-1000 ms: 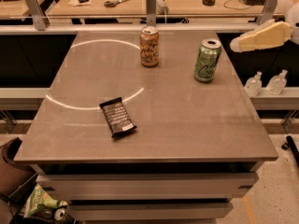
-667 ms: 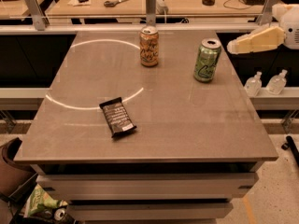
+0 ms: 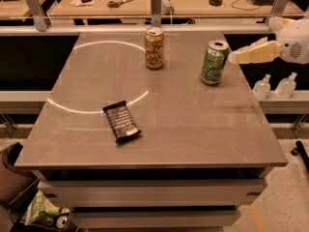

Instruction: Knock green can over

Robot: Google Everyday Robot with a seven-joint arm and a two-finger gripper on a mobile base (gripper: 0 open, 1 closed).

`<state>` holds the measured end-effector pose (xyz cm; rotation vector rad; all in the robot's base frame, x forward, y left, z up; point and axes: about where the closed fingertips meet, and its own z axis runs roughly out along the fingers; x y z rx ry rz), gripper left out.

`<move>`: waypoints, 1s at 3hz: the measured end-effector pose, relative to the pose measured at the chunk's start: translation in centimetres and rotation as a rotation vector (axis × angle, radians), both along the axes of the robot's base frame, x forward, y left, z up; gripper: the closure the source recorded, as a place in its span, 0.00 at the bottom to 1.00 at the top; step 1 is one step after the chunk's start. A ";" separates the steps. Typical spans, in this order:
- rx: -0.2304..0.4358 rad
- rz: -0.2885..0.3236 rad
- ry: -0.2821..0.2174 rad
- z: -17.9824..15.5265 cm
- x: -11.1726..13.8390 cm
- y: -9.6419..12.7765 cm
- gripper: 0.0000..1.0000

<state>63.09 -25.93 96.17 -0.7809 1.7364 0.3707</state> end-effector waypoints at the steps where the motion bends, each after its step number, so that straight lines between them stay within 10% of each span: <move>1: 0.043 0.022 -0.006 -2.1 1.0 0.1 0.00; 3: 0.146 0.040 -0.028 -4.9 2.0 1.1 0.00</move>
Offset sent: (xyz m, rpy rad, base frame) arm 0.0197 0.0005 -0.0607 0.1672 -0.0253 0.0222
